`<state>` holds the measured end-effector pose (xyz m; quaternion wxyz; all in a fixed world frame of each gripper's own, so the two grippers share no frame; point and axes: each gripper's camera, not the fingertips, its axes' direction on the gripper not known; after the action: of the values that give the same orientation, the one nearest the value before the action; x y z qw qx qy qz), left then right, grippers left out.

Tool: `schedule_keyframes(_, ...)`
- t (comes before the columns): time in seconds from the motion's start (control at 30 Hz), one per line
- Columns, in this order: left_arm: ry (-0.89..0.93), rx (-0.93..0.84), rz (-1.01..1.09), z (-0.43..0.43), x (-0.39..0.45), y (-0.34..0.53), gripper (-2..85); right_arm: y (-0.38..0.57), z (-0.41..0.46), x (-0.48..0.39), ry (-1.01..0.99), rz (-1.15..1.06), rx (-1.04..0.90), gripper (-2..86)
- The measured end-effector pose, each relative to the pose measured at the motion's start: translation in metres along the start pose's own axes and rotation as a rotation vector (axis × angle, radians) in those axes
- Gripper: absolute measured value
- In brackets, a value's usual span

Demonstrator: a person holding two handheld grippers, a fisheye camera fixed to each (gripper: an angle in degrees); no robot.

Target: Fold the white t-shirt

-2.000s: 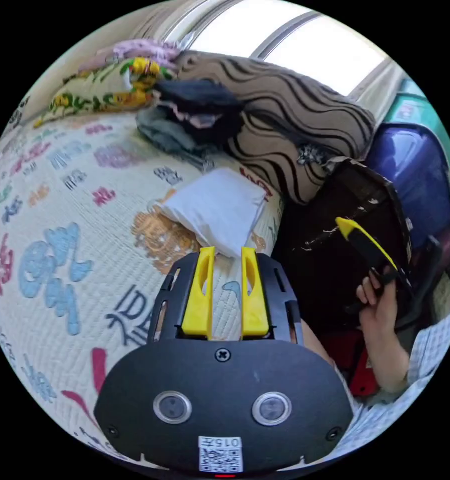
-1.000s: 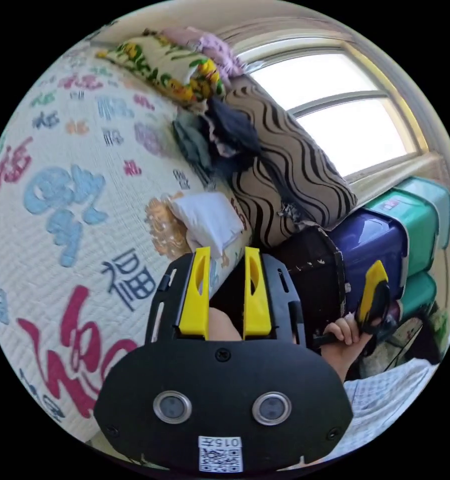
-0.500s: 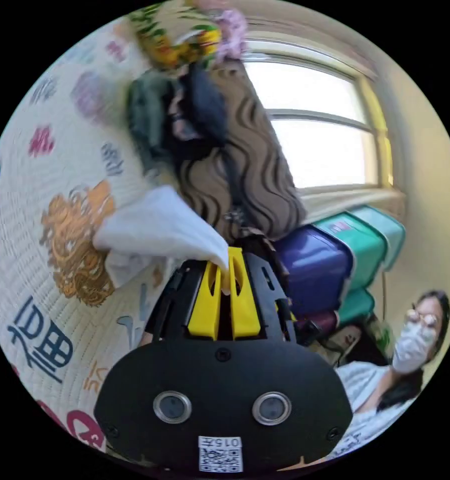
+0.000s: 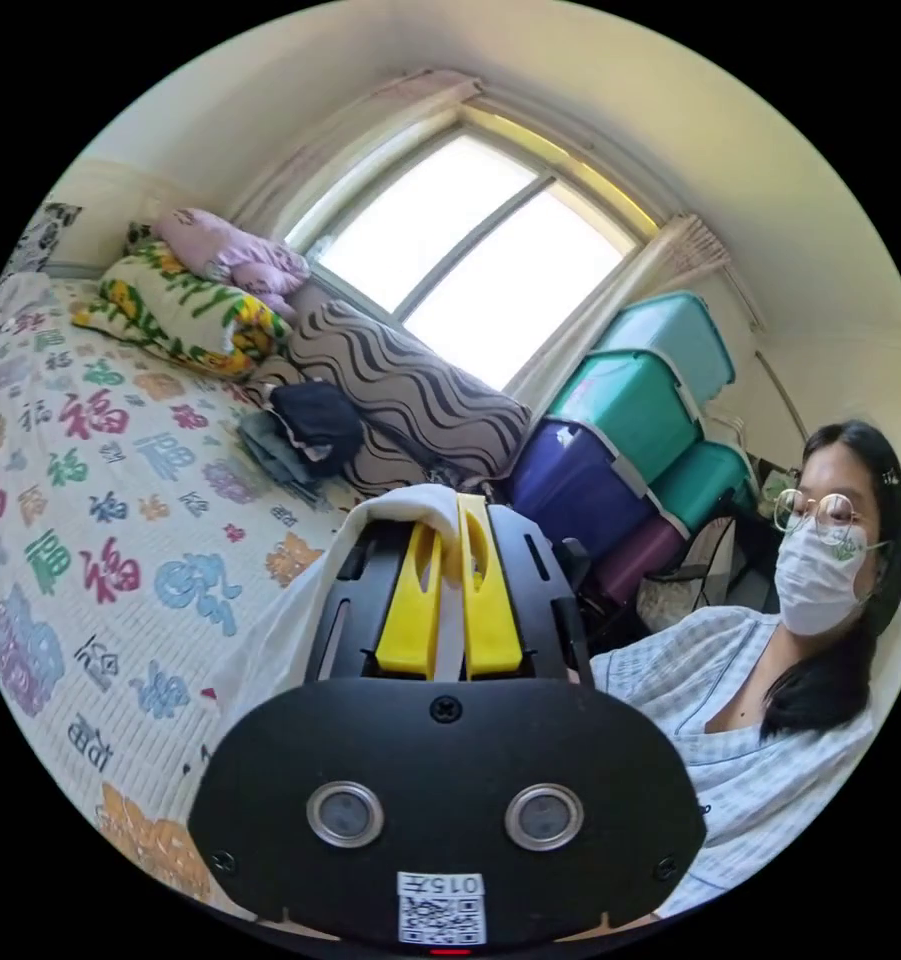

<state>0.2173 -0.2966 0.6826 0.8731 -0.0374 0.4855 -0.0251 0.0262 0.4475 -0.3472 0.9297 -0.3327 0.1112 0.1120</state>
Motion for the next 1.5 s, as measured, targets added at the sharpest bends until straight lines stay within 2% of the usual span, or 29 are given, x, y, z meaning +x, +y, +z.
schedule_keyframes(0.1,-0.016,0.043,0.041,-0.072,0.007,0.021,4.1,-0.043,-0.02,0.001,-0.163,-0.001,0.081,-0.9)
schedule_keyframes(0.2,-0.18,0.058,0.056,-0.118,0.016,0.072,11.4,-0.086,-0.026,-0.014,-0.164,-0.076,0.099,-1.0)
schedule_keyframes(0.3,-0.352,0.066,-0.133,-0.127,-0.001,0.153,21.1,-0.115,-0.019,-0.036,-0.132,-0.158,0.062,-1.0)
schedule_keyframes(0.37,-0.392,0.003,-0.255,-0.109,-0.019,0.198,23.6,-0.126,-0.01,-0.05,-0.118,-0.193,0.026,-1.0)
schedule_keyframes(0.47,-0.497,-0.142,-0.398,-0.069,-0.051,0.244,21.6,-0.139,0.005,-0.068,-0.157,-0.221,-0.024,-1.0)
schedule_keyframes(0.53,-0.516,-0.207,-0.436,-0.057,-0.06,0.253,11.8,-0.146,0.006,-0.076,-0.115,-0.231,-0.027,-1.0)
schedule_keyframes(0.6,-0.462,-0.173,-0.433,-0.068,-0.053,0.246,4.2,-0.159,-0.002,-0.079,-0.074,-0.254,-0.03,-1.0)
schedule_keyframes(0.67,-0.424,-0.169,-0.363,-0.088,-0.033,0.228,0.7,-0.168,-0.014,-0.077,-0.013,-0.273,-0.029,-1.0)
schedule_keyframes(0.83,-0.58,-0.223,-0.013,-0.164,0.074,0.141,-0.6,-0.186,-0.056,-0.056,0.041,-0.252,-0.016,-1.0)
schedule_keyframes(1.0,-0.596,-0.236,0.148,-0.215,0.151,0.074,-0.7,-0.212,-0.086,-0.043,0.043,-0.209,0.025,-1.0)
schedule_keyframes(1.13,-0.624,-0.352,0.205,-0.213,0.168,0.038,-0.6,-0.236,-0.08,-0.043,0.057,-0.227,0.026,-1.0)
schedule_keyframes(1.27,-0.615,-0.524,0.123,-0.182,0.112,0.019,0.1,-0.266,-0.022,-0.031,0.046,-0.226,-0.091,-1.0)
schedule_keyframes(1.33,-0.621,-0.611,-0.019,-0.153,0.031,0.016,2.5,-0.279,0.033,-0.024,0.071,-0.241,-0.197,-0.9)
schedule_keyframes(1.43,-0.739,-0.59,-0.281,-0.134,-0.063,0.039,6.4,-0.291,0.152,0.005,0.033,-0.131,-0.376,-0.7)
schedule_keyframes(1.5,-0.786,-0.528,-0.34,-0.134,-0.07,0.06,7.0,-0.283,0.229,0.024,0.016,0.018,-0.587,-0.7)
